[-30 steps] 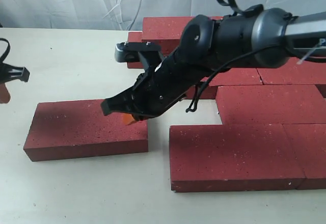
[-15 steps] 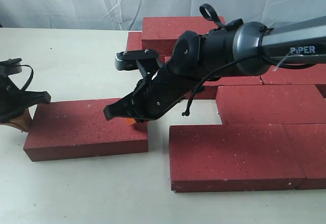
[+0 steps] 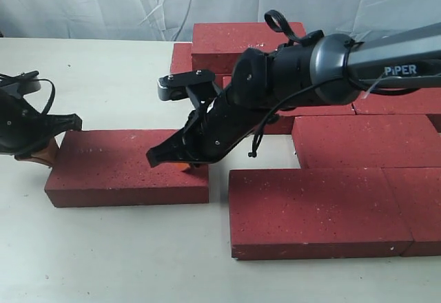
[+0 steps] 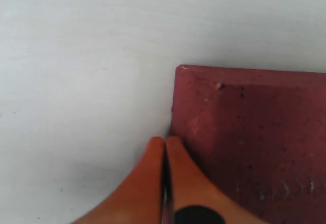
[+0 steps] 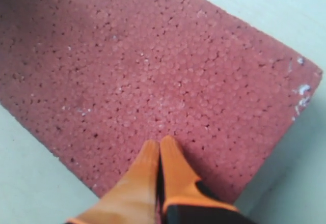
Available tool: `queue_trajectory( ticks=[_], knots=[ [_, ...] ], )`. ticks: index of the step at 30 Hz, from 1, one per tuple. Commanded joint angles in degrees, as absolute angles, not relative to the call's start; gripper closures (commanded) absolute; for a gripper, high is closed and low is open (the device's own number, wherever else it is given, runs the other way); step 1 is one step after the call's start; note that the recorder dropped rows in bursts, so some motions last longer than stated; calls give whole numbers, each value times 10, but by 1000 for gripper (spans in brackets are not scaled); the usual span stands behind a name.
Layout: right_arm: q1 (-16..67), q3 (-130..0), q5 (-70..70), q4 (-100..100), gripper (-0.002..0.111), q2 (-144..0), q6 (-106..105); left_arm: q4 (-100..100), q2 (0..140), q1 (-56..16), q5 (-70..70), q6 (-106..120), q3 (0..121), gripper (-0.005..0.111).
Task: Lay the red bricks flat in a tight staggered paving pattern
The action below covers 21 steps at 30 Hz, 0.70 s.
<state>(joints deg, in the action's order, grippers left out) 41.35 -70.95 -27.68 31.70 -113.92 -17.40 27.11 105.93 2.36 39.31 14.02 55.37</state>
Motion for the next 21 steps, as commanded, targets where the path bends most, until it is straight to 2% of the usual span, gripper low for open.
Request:
queue_trajectory(
  ticks=[1,7,21],
  knots=[
    [411,-712,-260,234,109,-1144,-117,304,1060,3,386,143,552,107],
    [411,-712,-256,164,109,-1144,-66,332,1060,-17,358,143,552,107],
    [404,-712,-279,150,109,-1144,-54,355,1060,-58,322,143,552,107]
  ],
)
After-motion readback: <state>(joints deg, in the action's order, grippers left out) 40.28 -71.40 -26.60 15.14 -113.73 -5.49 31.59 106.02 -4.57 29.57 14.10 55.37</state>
